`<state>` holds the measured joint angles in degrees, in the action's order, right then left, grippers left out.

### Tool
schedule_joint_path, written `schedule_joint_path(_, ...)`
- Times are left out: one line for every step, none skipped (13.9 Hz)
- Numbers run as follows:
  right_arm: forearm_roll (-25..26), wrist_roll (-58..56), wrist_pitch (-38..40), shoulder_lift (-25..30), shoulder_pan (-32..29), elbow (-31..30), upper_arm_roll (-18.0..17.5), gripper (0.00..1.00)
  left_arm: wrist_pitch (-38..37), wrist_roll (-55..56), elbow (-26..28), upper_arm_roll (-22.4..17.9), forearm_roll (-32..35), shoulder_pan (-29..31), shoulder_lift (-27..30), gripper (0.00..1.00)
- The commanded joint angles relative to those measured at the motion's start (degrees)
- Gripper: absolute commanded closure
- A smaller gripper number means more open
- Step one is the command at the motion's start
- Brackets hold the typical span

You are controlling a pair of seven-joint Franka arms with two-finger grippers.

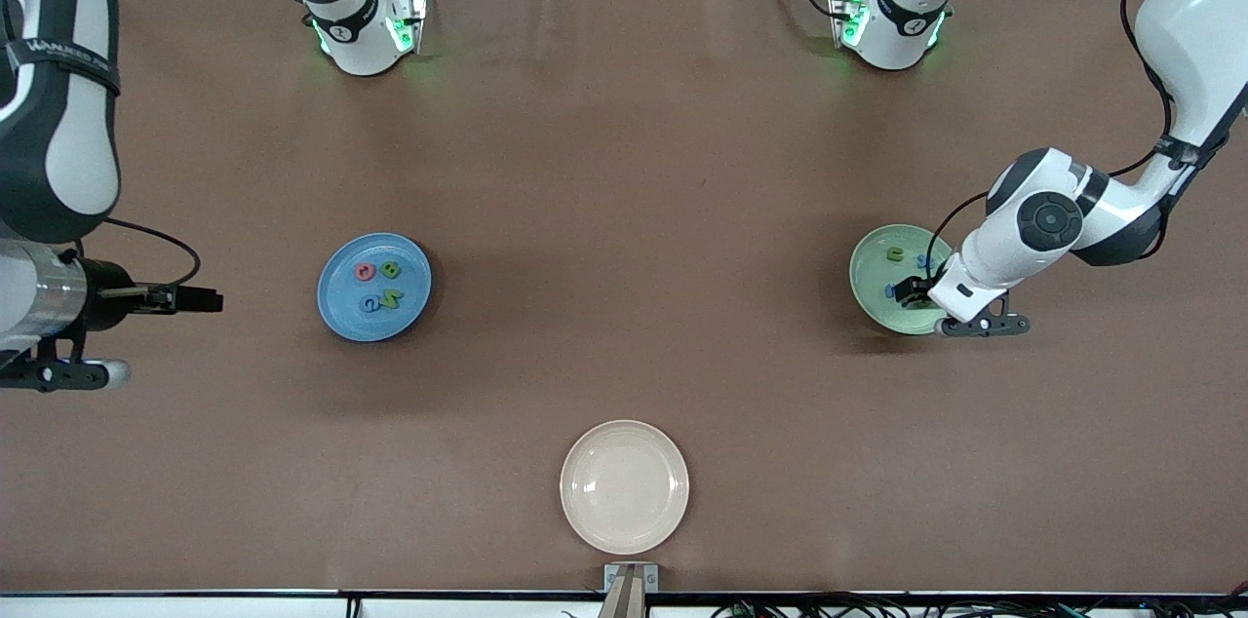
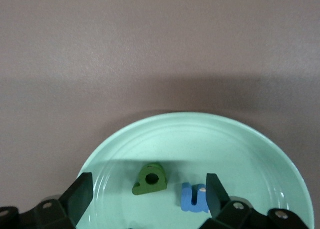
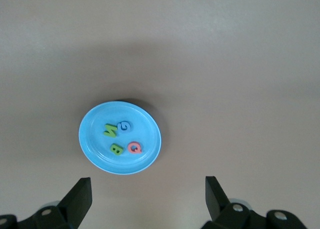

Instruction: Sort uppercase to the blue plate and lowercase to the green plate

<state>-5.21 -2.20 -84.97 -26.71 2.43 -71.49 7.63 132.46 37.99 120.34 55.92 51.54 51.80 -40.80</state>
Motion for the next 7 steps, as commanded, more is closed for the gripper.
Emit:
schedule_joint_path(1.52, 1.49, -2.39, 8.06, -2.42, -9.87, -2.88, 0.0, 0.17, -0.02, -0.54, 0.42, 0.4, -0.03, 0.64, 0.01)
schedule_joint_path(1.78, 1.58, -2.48, 9.47, -2.78, -11.02, -3.15, 0.0, 0.17, -0.2, -0.64, 0.42, 0.32, -0.03, 0.64, 0.01)
schedule_joint_path(2.74, 2.28, -2.39, 10.79, -3.13, -11.73, -4.37, 0.0, 0.08, -0.46, -1.25, 0.42, -0.38, -0.46, 0.64, 0.01)
schedule_joint_path(3.8, 3.76, -2.3, 11.76, -3.83, -12.43, -5.6, 0.0, 0.08, -0.64, -1.86, 0.42, -2.21, -1.69, 0.64, 0.01)
schedule_joint_path(4.42, 5.08, -2.56, 12.82, -4.27, -13.48, -7.01, 0.0, 0.17, -0.73, -3.26, 0.07, -4.93, -3.18, 0.46, 0.01)
schedule_joint_path(4.77, 5.88, -2.83, 13.61, -4.79, -14.28, -7.98, 0.0, 0.25, -1.25, -4.06, -0.19, -6.78, -3.89, 0.38, 0.01)
schedule_joint_path(4.77, 5.89, -2.74, 13.88, -4.97, -14.37, -8.25, 0.0, 0.34, -3.43, -4.32, -1.06, -9.94, -5.03, 0.81, 0.01)
